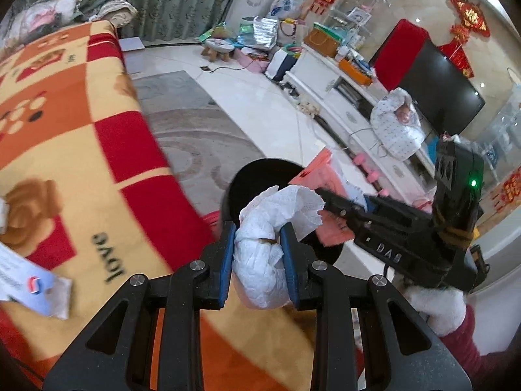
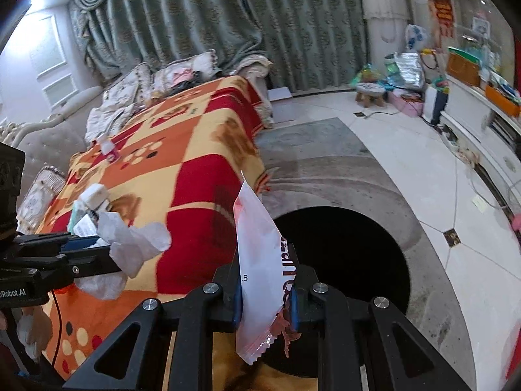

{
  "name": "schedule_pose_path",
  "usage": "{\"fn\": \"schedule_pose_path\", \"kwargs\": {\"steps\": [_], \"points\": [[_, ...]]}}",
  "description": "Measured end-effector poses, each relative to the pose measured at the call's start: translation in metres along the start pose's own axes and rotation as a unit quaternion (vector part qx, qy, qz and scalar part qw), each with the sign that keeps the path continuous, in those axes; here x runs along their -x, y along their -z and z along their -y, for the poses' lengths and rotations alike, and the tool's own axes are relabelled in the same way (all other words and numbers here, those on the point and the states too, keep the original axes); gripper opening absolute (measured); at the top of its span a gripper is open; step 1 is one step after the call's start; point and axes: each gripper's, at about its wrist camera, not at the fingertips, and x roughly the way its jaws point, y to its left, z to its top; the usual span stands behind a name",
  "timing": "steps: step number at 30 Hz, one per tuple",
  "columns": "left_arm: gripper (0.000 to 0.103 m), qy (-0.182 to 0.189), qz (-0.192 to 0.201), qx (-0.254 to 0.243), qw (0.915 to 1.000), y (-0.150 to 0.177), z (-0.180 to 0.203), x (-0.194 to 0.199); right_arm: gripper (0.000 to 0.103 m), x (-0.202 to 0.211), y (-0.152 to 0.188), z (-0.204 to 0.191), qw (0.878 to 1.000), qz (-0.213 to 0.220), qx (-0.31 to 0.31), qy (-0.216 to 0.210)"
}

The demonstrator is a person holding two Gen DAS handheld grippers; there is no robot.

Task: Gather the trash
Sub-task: 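Carry both items to the black bin and open both tools, then grasp the red plastic bag with the left tool while the right tool grasps the beige cloth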

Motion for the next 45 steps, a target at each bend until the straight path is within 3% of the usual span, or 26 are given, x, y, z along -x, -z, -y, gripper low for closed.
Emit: {"fn": "schedule_pose_path", "kwargs": {"steps": [3, 5, 7, 10, 17, 24, 45], "points": [[0.031, 0.030, 0.002, 0.015, 0.9994, -0.006, 0.006, -0.012, 0.019, 0.000, -0.001, 0.010, 1.000, -0.001, -0.013, 0.010], [0.049, 0.042, 0.007, 0.021, 0.9989, -0.009, 0.008, -0.014, 0.021, 0.001, -0.002, 0.016, 1.000, 0.001, -0.019, 0.015], [0.060, 0.056, 0.012, 0.026, 0.9980, -0.011, 0.010, -0.017, 0.043, 0.002, -0.002, 0.022, 0.999, 0.005, -0.025, 0.023], [0.061, 0.061, 0.007, 0.033, 0.9976, -0.013, 0.010, -0.019, 0.058, 0.005, -0.003, 0.029, 0.999, 0.015, -0.040, 0.030], [0.061, -0.010, 0.001, 0.025, 0.9996, 0.002, -0.005, -0.007, 0.058, -0.003, -0.002, 0.022, 0.999, 0.006, -0.037, 0.021], [0.061, -0.084, 0.011, 0.037, 0.9957, 0.020, -0.034, 0.013, 0.058, -0.011, -0.003, -0.003, 1.000, 0.002, -0.019, 0.001], [0.061, -0.194, 0.061, 0.062, 0.9771, 0.060, -0.091, 0.092, 0.063, -0.032, 0.004, -0.106, 0.998, -0.026, 0.046, -0.043]]}}
